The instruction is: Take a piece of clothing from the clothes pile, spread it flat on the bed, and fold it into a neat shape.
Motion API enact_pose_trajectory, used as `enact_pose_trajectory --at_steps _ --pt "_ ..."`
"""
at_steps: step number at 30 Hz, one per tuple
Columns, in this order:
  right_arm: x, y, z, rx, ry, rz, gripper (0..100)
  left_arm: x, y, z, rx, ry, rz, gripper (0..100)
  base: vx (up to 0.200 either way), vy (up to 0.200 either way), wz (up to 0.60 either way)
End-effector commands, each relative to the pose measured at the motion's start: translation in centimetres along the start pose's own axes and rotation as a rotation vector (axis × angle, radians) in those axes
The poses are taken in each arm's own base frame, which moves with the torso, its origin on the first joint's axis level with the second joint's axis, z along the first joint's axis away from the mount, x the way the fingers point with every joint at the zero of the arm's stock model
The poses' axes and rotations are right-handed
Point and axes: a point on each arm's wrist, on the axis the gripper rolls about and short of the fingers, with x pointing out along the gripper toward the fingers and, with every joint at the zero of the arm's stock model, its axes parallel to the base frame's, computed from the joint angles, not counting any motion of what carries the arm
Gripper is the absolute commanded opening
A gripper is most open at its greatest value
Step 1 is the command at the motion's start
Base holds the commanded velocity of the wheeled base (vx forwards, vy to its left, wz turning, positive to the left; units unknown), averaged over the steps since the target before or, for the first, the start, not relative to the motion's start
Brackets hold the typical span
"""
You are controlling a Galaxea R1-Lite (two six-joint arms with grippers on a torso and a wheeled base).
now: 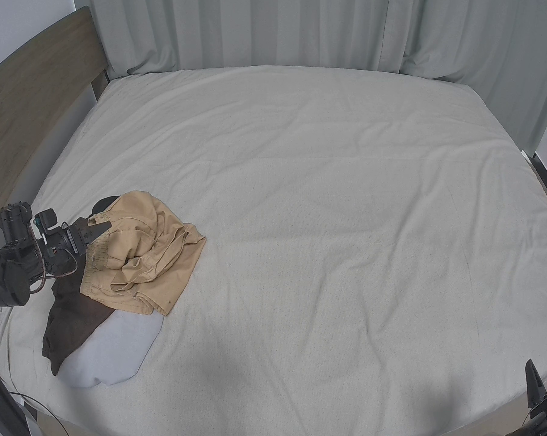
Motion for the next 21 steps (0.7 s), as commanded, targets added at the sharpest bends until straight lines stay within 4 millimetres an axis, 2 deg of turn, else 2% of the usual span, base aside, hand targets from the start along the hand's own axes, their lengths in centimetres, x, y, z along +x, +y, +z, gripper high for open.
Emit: enact_pose_trajectory --at_steps 1,13,21 --pt "0.1 0.0 -0.5 0.000 0.009 0.001 100 0.7 0.5 -0.5 -0.008 0.012 0.000 100 0.000 0.000 0.00" --pt "0.1 0.0 -0.5 0.000 0.011 -0.001 100 2.6 -0.2 -1.3 -0.004 0.031 -0.048 100 0.000 0.000 0.00" --pt "0.1 0.0 -0.5 0.000 0.011 0.001 100 3.6 -1.5 -1.1 -0.046 0.026 -0.084 100 0.000 0.000 0.00"
